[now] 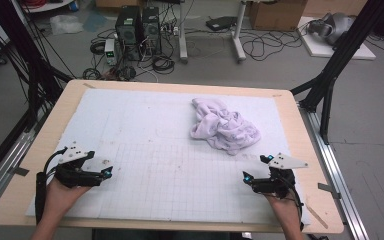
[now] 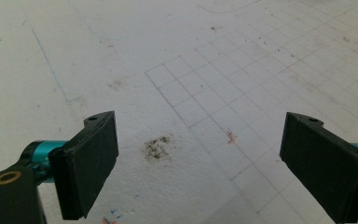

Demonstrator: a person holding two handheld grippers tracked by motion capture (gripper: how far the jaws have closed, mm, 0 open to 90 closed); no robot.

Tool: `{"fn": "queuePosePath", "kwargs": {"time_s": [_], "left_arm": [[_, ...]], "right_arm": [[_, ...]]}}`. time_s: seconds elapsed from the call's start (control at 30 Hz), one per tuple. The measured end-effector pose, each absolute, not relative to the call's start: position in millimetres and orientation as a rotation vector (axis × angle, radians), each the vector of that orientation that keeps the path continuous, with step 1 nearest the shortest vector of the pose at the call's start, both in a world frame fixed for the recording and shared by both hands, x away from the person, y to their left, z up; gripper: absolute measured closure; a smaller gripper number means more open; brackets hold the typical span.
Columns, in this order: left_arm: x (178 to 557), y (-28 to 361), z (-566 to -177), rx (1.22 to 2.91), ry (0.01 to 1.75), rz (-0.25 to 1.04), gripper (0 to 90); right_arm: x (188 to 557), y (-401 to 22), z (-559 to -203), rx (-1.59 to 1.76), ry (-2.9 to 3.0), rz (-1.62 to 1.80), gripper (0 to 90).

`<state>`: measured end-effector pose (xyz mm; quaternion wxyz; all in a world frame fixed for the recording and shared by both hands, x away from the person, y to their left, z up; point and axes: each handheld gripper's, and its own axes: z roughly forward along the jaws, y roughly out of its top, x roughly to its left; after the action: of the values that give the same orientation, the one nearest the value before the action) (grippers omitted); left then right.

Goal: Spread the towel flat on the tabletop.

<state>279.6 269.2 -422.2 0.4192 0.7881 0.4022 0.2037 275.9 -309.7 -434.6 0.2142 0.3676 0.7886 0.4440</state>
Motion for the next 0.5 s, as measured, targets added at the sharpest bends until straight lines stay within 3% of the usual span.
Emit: {"fn": "queuePosePath", "kwargs": {"time_s": [0.5], "left_arm": [[279.6, 266.9, -422.6, 1.977, 1.002, 0.509, 12.3]], "right_arm": [[274.9, -312.1, -434.3, 1.025, 2.175, 1.239, 11.3]]}}
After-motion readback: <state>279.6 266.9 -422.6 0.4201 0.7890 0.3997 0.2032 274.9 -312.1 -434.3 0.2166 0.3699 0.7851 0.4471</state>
